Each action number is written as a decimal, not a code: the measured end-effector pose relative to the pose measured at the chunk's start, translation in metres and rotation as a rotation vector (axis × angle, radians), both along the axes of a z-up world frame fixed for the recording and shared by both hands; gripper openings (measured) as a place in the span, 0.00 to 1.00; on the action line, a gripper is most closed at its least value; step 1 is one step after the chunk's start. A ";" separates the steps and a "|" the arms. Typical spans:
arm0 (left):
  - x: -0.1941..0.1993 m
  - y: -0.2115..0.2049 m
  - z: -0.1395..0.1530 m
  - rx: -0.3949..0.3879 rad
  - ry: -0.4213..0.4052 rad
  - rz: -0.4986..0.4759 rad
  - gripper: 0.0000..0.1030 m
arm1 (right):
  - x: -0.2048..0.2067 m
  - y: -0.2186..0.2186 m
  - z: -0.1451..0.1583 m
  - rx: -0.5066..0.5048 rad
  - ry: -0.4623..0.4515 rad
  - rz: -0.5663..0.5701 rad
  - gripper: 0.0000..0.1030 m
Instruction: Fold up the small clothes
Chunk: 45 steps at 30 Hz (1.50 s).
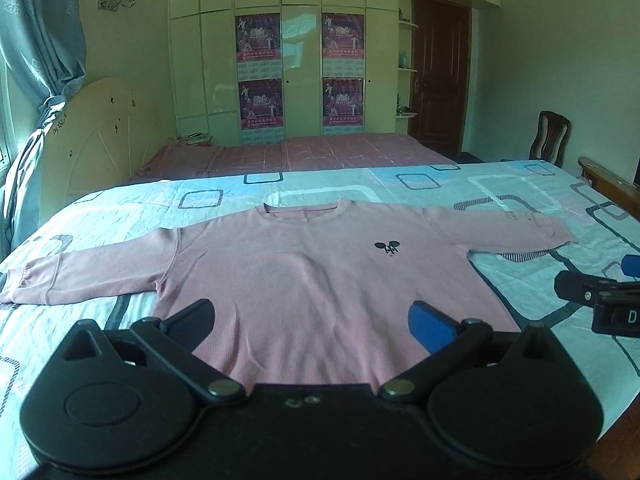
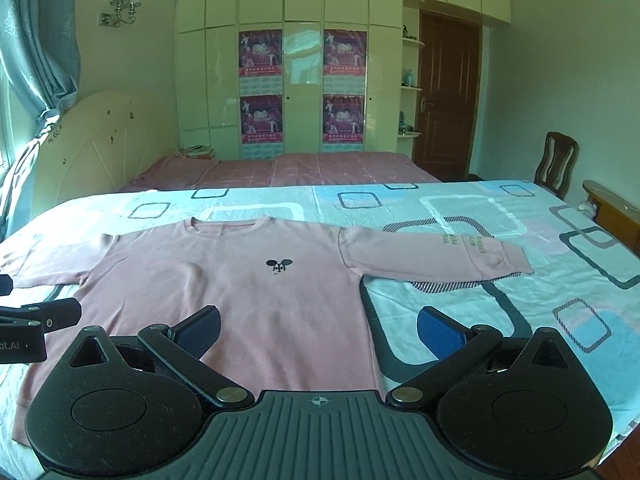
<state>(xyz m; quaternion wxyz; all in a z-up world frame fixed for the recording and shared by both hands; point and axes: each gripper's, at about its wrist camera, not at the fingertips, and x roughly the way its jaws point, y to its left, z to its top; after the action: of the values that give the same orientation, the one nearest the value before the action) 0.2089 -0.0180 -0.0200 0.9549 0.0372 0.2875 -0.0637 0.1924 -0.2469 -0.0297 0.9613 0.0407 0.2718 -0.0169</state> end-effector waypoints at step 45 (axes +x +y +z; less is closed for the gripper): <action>0.238 -0.194 -0.083 0.085 0.216 -0.001 0.99 | 0.240 -0.391 -0.184 0.575 0.145 -0.478 0.50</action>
<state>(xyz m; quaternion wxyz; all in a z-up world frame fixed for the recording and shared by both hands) 0.4464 -0.2117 -0.1029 0.9159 0.0706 0.3913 -0.0553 0.4321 -0.6379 -0.2137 0.8579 0.3697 0.3156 -0.1664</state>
